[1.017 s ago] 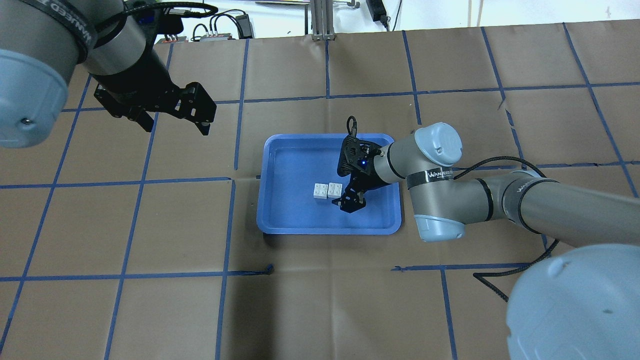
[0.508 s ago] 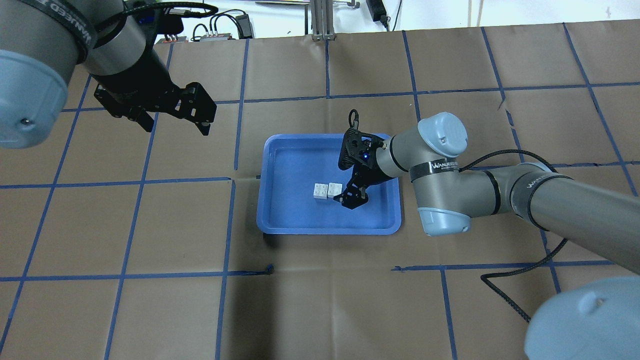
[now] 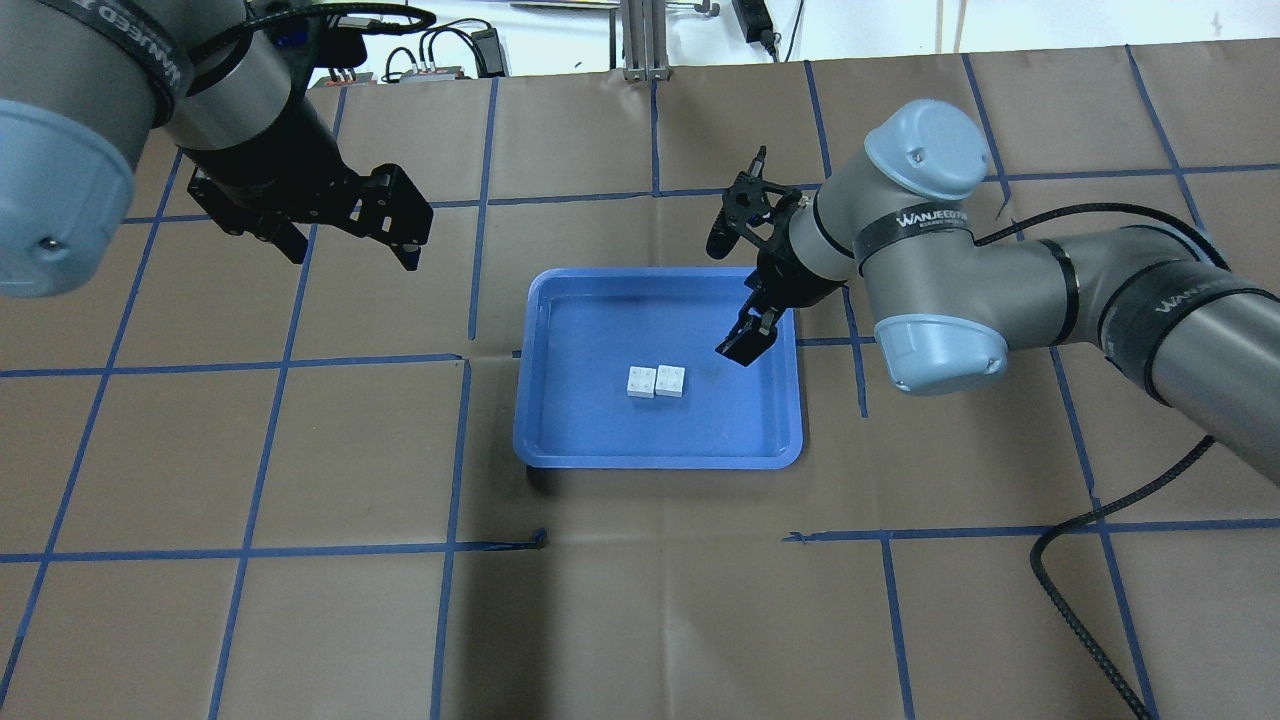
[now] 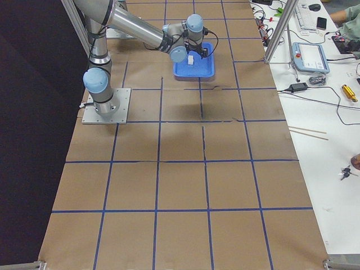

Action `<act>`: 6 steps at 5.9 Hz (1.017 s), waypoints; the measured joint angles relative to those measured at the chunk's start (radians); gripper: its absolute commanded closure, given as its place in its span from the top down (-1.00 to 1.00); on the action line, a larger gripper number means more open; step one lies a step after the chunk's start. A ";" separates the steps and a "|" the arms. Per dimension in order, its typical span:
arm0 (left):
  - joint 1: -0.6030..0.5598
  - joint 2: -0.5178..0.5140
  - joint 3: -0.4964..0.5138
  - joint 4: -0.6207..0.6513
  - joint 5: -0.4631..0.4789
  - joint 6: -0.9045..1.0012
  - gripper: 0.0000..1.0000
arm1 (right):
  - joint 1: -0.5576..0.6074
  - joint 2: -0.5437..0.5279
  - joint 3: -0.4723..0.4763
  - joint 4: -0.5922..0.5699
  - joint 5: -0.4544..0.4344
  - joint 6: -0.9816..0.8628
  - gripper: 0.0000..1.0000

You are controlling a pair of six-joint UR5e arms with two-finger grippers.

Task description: Assemble white blocks and place on blue tray

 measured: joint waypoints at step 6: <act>0.000 0.002 0.000 0.000 0.001 0.000 0.99 | -0.082 -0.018 -0.443 0.672 -0.256 0.765 1.00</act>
